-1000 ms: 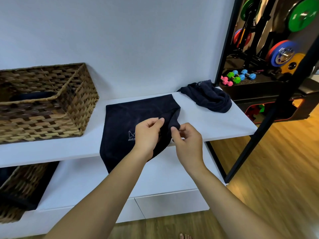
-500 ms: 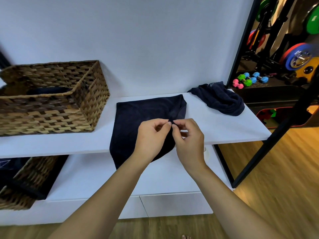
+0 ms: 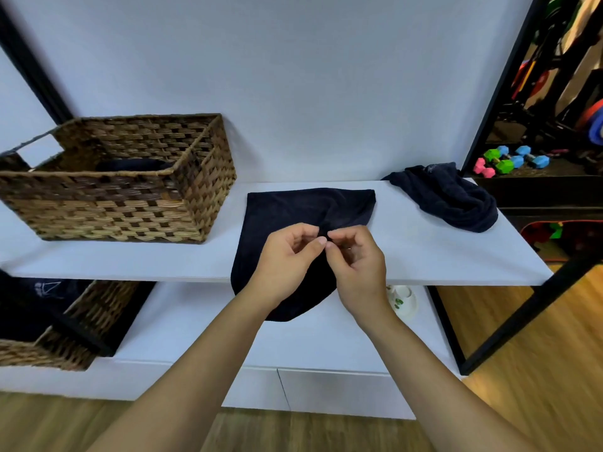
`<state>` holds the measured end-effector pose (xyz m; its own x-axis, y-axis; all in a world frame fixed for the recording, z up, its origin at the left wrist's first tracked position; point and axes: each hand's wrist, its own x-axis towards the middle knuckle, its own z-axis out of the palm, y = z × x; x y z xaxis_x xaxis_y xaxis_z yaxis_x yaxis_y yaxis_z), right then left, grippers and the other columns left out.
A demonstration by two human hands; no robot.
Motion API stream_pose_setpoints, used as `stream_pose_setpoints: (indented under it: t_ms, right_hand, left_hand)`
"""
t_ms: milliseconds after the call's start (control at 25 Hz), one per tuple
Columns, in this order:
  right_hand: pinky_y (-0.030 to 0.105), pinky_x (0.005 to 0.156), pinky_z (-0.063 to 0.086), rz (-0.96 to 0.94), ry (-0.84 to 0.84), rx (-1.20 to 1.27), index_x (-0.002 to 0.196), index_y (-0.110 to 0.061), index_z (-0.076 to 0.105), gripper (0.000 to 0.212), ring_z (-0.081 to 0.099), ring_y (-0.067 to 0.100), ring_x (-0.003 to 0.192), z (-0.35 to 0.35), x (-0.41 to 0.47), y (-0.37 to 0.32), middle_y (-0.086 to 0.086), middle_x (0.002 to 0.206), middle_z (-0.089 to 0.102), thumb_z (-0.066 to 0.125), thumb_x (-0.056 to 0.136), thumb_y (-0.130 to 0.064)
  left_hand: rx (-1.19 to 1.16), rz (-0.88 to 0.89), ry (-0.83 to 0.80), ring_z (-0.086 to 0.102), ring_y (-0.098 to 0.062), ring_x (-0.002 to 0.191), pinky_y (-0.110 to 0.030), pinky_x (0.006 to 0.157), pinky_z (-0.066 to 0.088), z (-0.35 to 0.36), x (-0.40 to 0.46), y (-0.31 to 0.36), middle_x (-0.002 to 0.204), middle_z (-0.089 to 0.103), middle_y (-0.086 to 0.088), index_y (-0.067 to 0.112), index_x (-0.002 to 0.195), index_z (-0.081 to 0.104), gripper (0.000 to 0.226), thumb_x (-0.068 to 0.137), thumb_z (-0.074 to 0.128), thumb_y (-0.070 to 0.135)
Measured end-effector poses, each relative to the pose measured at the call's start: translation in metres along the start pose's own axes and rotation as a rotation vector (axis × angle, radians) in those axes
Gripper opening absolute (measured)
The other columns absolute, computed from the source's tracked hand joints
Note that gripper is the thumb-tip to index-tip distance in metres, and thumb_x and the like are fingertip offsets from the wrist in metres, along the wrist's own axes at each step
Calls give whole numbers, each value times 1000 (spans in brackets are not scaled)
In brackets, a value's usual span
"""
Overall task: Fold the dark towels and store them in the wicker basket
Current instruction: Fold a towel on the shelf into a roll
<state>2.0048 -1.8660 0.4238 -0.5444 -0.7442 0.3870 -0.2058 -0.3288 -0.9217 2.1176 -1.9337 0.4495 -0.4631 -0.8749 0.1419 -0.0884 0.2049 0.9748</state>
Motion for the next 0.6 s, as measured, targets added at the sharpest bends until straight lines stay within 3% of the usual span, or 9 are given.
stream_pose_setpoints:
  t_ms: [200, 280, 360, 520, 600]
  right_hand:
    - [21, 81, 48, -87, -127, -102, 109, -28, 65, 22, 61, 17, 104, 0, 15, 3, -8, 114, 60, 69, 88, -20]
    - [22, 84, 46, -132, -206, -180, 110, -27, 65, 22, 55, 17, 112, -1, 23, 3, -19, 116, 58, 70, 89, -23]
    - [17, 85, 43, -137, -297, -239, 113, -26, 65, 23, 53, 11, 110, -3, 29, -1, -23, 111, 58, 71, 91, -22]
    - [21, 83, 42, -99, -395, -266, 97, -26, 64, 13, 53, 13, 99, -9, 40, -5, -21, 94, 55, 74, 89, -23]
    - [22, 82, 40, -60, -449, -263, 90, -28, 61, 15, 53, 11, 96, -12, 45, -7, -21, 92, 57, 75, 88, -25]
  left_hand:
    - [-28, 36, -19, 60, -11, 75, -39, 78, 55, -20, 1, 6, 74, 64, 7, 27, 80, 68, 21, 95, 67, 13]
    - [-36, 38, -55, 58, -14, 77, -47, 82, 56, -26, 0, 7, 75, 61, 5, 25, 79, 67, 21, 96, 66, 13]
    - [-49, 31, -83, 58, -13, 79, -47, 86, 56, -30, -2, 7, 76, 61, 6, 25, 81, 67, 22, 98, 64, 12]
    - [-64, 8, -82, 60, -10, 80, -34, 81, 54, -33, -4, 8, 77, 64, 6, 26, 83, 70, 22, 99, 63, 11]
    - [-63, 4, -89, 61, -15, 82, -40, 84, 57, -34, -3, 6, 79, 65, 2, 27, 84, 72, 24, 101, 59, 16]
